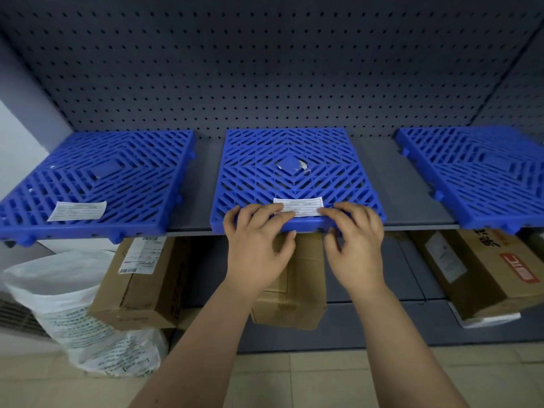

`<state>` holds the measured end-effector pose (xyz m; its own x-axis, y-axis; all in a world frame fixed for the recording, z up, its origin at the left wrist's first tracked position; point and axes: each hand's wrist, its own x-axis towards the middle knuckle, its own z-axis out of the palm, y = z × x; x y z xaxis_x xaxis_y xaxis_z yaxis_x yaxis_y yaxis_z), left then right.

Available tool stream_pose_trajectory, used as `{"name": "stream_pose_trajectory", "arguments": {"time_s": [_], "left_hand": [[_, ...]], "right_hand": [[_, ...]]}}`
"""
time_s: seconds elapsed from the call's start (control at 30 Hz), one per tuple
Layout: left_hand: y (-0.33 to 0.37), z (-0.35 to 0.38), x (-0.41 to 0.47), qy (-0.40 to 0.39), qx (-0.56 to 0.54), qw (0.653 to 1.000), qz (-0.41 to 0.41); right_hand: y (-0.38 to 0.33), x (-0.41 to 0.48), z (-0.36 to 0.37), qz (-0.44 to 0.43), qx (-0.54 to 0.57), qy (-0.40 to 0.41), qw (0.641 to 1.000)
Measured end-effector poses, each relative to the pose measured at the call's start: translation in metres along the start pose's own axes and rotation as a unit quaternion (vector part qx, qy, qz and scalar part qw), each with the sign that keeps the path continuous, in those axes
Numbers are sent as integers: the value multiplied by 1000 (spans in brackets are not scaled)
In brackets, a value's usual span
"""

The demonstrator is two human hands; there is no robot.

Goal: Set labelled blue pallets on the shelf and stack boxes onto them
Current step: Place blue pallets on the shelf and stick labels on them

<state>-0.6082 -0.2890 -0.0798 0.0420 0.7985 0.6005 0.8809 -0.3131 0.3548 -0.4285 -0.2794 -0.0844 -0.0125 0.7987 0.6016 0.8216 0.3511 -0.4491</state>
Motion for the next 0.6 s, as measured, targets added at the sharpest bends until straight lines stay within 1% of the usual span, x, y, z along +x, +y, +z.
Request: {"name": "stream_pose_trajectory", "arguments": {"time_s": [0.13,0.3,0.43,0.6], "left_hand": [[6,-6,11,-25,-14,999,14],[36,-4,49,-55,-4,997,50],[88,6,86,-106,9,992,73],[183,30,120,-123,18,980,155]], "right_hand": [[-6,9,-7,12,-17,-2,1000],[5,28,-39,-1,-97,-23,995],[39,45,-90,-7,-181,-16,983],[93,66,-177,14,-237,4,971]]}}
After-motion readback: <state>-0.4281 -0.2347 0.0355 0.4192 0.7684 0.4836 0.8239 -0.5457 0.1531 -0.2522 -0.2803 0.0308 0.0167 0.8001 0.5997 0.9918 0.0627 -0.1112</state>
